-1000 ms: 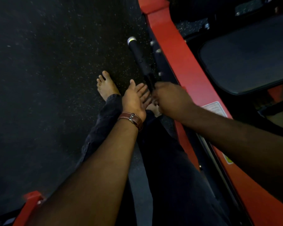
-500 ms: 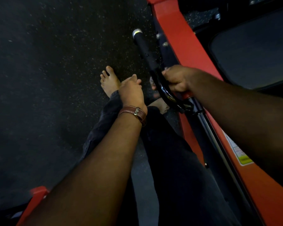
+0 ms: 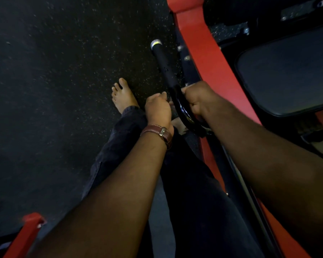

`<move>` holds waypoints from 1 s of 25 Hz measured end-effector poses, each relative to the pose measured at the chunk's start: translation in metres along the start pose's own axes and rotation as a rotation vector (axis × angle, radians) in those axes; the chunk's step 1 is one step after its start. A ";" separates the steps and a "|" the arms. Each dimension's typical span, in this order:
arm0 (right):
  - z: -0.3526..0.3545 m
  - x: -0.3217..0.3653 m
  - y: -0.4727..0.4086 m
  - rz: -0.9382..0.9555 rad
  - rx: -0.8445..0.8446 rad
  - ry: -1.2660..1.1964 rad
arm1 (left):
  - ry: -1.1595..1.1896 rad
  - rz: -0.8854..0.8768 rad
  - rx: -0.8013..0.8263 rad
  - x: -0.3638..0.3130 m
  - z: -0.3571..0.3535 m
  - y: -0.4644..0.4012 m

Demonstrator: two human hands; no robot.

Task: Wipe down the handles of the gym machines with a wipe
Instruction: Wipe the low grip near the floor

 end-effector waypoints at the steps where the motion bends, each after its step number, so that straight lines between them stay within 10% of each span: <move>1: 0.006 -0.003 0.006 0.047 -0.038 0.031 | -0.007 0.001 0.006 0.002 0.001 -0.003; 6: 0.045 -0.019 0.059 0.432 -0.261 0.619 | 0.006 0.060 -0.002 0.013 0.000 0.004; 12: 0.029 0.034 0.027 0.451 -0.339 0.468 | 0.062 0.076 -0.030 0.015 -0.007 0.008; 19: 0.053 0.004 0.093 0.727 -0.142 0.918 | 0.000 0.087 0.011 0.020 -0.007 0.017; 25: 0.031 -0.009 0.035 0.475 -0.186 0.714 | -0.144 0.152 0.001 0.034 -0.003 0.003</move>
Point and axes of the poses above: each hand's wrist, its own y-axis away from the middle knuckle, its own z-axis out of the back of the hand, x = y × z, the point moved 8 cm from there along -y, towards the middle knuckle, and after that the axes turned 9 degrees about -z, right-handed, at the moved point
